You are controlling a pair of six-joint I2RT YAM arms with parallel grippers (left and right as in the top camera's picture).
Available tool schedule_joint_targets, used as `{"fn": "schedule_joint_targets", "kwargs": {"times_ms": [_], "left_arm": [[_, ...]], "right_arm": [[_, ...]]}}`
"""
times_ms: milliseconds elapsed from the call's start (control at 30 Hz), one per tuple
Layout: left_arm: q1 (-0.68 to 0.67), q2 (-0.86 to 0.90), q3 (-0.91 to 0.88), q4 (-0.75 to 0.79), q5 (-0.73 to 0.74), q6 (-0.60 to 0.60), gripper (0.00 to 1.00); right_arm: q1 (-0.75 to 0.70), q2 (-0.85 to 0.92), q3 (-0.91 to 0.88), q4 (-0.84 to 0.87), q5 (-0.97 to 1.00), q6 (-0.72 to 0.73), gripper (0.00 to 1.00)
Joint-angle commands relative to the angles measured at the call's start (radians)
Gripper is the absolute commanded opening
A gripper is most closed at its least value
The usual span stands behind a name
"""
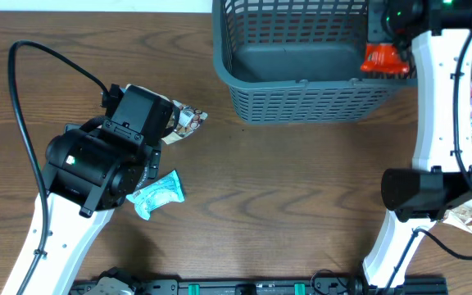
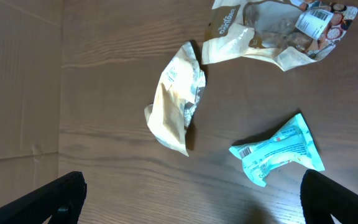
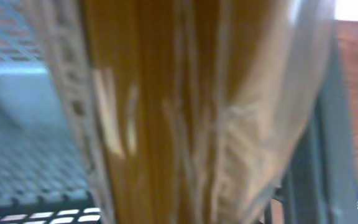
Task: Pack container
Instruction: 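Lift the spaghetti package and carry it over the basket, then lower the spaghetti into the basket and open the right gripper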
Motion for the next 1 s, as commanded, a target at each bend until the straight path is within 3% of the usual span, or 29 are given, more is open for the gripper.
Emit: {"fn": "schedule_joint_targets", "kwargs": {"times_ms": [0,667,800,967], "left_arm": [[0.006,-0.007,0.007,-0.003,-0.018,0.013,0.99],[0.006,-0.007,0.007,-0.003,-0.018,0.013,0.99],[0.006,-0.007,0.007,-0.003,-0.018,0.013,0.99],[0.006,-0.007,0.007,-0.003,-0.018,0.013,0.99]], "right_arm": [[-0.003,-0.026,-0.039,0.050,0.043,0.019,0.01],[-0.014,-0.026,-0.231,0.167,0.040,0.070,0.01],[-0.014,-0.026,-0.231,0.167,0.039,0.070,0.14],[-0.014,-0.026,-0.231,0.167,0.040,0.070,0.18]]}}
